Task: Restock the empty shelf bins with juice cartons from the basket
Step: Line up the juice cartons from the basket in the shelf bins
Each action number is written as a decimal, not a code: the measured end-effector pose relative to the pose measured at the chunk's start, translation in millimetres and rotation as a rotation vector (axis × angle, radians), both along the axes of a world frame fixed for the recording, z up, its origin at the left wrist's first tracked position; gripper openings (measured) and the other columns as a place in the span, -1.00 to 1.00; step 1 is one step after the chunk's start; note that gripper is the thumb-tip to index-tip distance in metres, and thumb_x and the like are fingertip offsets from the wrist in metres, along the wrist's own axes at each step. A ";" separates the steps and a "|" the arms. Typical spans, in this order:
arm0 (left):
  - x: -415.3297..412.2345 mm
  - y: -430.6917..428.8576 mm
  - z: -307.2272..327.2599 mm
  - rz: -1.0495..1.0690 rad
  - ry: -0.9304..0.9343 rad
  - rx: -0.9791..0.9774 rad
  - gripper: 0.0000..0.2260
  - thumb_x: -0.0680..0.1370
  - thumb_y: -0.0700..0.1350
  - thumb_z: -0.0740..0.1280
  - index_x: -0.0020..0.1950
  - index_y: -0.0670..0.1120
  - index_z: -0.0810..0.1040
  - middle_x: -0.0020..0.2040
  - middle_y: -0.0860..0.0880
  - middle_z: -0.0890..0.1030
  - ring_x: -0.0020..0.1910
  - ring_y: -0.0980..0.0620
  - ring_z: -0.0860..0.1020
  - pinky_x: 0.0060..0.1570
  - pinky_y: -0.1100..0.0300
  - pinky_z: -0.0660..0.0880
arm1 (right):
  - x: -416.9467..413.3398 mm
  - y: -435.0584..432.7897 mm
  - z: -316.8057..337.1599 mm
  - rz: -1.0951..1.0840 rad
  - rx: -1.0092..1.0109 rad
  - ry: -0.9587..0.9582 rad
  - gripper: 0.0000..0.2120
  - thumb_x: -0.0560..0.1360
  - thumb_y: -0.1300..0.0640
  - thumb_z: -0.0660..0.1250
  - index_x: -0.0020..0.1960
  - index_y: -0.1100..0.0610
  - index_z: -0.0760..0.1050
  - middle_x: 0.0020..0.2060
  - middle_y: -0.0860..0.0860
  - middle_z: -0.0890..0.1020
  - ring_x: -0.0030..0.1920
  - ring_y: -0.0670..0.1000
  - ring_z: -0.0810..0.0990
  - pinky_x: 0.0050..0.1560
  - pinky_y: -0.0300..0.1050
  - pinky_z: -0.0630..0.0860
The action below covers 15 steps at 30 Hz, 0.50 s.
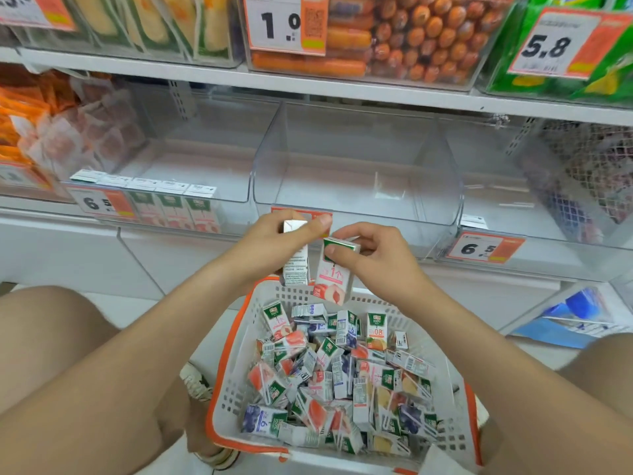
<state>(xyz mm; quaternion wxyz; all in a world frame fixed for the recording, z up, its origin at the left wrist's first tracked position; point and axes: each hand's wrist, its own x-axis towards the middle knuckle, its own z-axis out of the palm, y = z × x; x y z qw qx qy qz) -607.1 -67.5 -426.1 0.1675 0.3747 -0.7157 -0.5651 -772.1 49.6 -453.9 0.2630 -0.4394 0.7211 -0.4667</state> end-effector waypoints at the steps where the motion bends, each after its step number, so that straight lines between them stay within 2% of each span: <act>1: -1.5 1.5 2.4 -0.001 -0.002 -0.010 -0.49 0.50 0.39 0.40 0.17 0.00 0.66 0.12 -0.05 0.73 -0.01 0.03 0.72 0.03 -0.04 0.68 | 0.0 -0.7 0.6 0.005 -0.014 -0.012 -0.73 0.40 -0.17 0.55 0.04 -0.07 0.68 -0.16 -0.01 0.75 -0.14 0.09 0.71 0.01 0.24 0.63; 2: -4.2 3.2 3.9 -0.020 -0.004 -0.013 -0.48 0.54 0.39 0.37 0.15 -0.04 0.66 0.05 -0.11 0.75 -0.05 -0.04 0.74 0.03 -0.11 0.69 | -0.4 -1.4 1.1 0.008 -0.025 -0.028 -0.72 0.41 -0.15 0.55 0.05 -0.07 0.68 -0.13 0.00 0.74 -0.11 0.12 0.71 0.03 0.25 0.63; 3: -6.3 4.5 4.1 -0.051 0.006 0.000 -0.51 0.58 0.35 0.34 0.11 -0.08 0.66 -0.05 -0.15 0.75 -0.12 -0.11 0.73 -0.05 -0.12 0.69 | -0.1 -2.3 1.7 0.015 -0.033 -0.053 -0.71 0.41 -0.15 0.55 0.07 -0.07 0.67 -0.11 0.03 0.75 -0.08 0.15 0.71 0.05 0.27 0.62; 5: -9.6 8.5 9.0 -0.093 0.032 0.082 -0.57 0.68 0.23 0.27 -0.02 -0.13 0.63 -0.25 -0.13 0.72 -0.30 -0.08 0.68 -0.26 0.06 0.60 | 0.9 -4.5 1.4 0.013 -0.044 -0.101 -0.64 0.35 -0.20 0.56 0.07 -0.09 0.66 -0.08 0.14 0.74 -0.03 0.25 0.71 0.04 0.31 0.62; 6: -10.1 8.6 11.2 -0.105 0.037 0.149 -0.60 0.72 0.14 0.22 -0.05 -0.14 0.60 -0.30 -0.10 0.69 -0.34 -0.05 0.65 -0.29 0.13 0.55 | 1.1 -5.9 0.9 -0.003 -0.047 -0.118 -0.60 0.32 -0.23 0.56 0.08 -0.10 0.65 -0.07 0.16 0.74 -0.03 0.28 0.70 0.04 0.32 0.63; 7: -10.1 7.2 13.3 -0.129 0.037 0.217 -0.63 0.74 0.06 0.17 -0.06 -0.16 0.57 -0.28 -0.10 0.68 -0.32 -0.05 0.64 -0.26 0.12 0.53 | 1.2 -6.8 1.2 -0.023 -0.048 -0.133 -0.56 0.29 -0.24 0.57 0.09 -0.10 0.63 -0.07 0.16 0.74 -0.03 0.28 0.70 0.04 0.32 0.63; 9: -8.4 0.5 14.1 -0.200 0.035 0.311 -0.68 0.72 -0.04 0.12 0.05 -0.22 0.56 -0.09 -0.24 0.70 -0.12 -0.15 0.67 -0.06 -0.02 0.60 | -0.7 -8.3 2.2 -0.080 -0.034 -0.164 -0.55 0.31 -0.20 0.60 0.13 -0.07 0.61 -0.09 0.12 0.75 -0.06 0.21 0.73 0.06 0.24 0.66; 11: -4.3 -4.3 15.1 -0.233 0.025 0.308 -0.63 0.77 -0.02 0.15 0.22 -0.31 0.56 0.10 -0.31 0.71 0.03 -0.24 0.70 0.09 -0.06 0.66 | -1.2 -8.3 6.5 -0.118 -0.037 -0.207 -0.64 0.42 -0.09 0.60 0.12 0.02 0.64 -0.12 0.07 0.76 -0.09 0.12 0.75 0.02 0.11 0.68; 13: -0.5 -5.8 17.3 -0.199 0.028 0.242 -0.61 0.73 0.07 0.23 0.21 -0.25 0.60 0.04 -0.24 0.74 -0.11 -0.16 0.72 -0.12 0.09 0.67 | -0.3 -7.1 10.5 -0.137 -0.069 -0.271 -0.76 0.50 0.00 0.55 0.06 0.14 0.68 -0.14 0.08 0.77 -0.08 0.09 0.76 -0.02 0.06 0.67; 15: 2.5 -7.9 19.8 -0.130 0.048 0.138 -0.67 0.65 0.11 0.35 0.10 -0.16 0.63 -0.02 -0.17 0.76 -0.16 -0.09 0.70 -0.22 0.18 0.62 | 1.0 -6.2 13.0 -0.144 -0.087 -0.304 -0.78 0.55 0.03 0.51 0.02 0.20 0.68 -0.16 0.10 0.77 -0.10 0.12 0.77 0.01 0.16 0.69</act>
